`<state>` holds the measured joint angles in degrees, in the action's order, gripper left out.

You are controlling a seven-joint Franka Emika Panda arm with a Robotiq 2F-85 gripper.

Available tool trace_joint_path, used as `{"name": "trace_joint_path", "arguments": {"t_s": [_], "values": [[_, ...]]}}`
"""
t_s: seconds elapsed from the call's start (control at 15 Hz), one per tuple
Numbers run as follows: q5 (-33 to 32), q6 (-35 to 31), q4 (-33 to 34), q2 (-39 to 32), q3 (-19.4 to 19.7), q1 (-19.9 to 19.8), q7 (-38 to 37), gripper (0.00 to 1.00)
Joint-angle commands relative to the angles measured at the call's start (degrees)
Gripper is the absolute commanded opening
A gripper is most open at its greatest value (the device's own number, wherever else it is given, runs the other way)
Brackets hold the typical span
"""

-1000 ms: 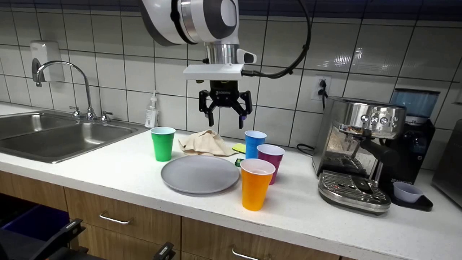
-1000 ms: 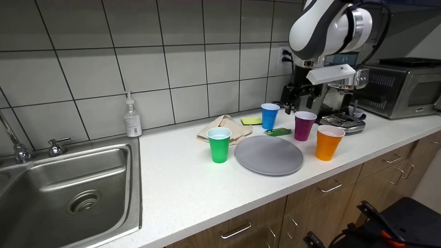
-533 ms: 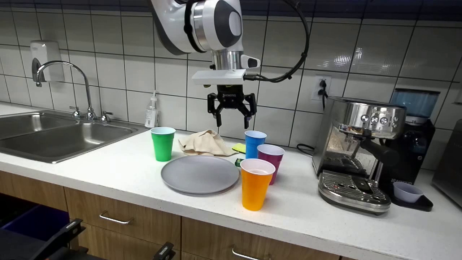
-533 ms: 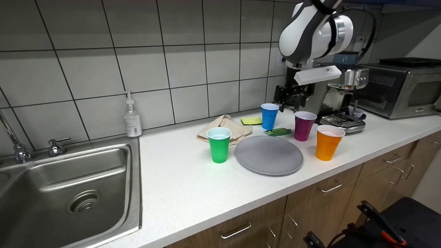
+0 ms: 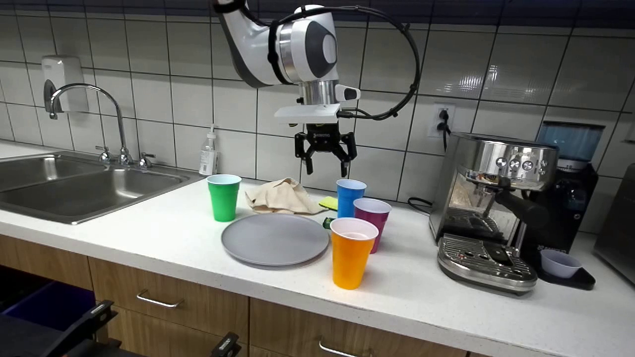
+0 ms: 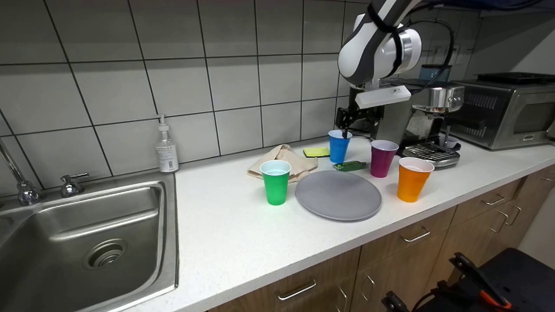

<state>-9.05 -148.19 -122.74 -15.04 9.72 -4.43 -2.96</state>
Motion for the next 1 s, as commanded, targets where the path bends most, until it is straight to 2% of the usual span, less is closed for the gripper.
{"name": "trace_joint_path", "arguments": {"t_s": [0.0,0.6,0.93], "values": [[-1.2,1.9,5.8,-4.2,0.2,0.6,-3.0,1.00],[-0.1,3.7,15.7,-11.9,0.3,1.1,-4.6,1.00],[1.9,6.9,22.4,-16.8,-0.3,0.6,-5.1,1.00]]}}
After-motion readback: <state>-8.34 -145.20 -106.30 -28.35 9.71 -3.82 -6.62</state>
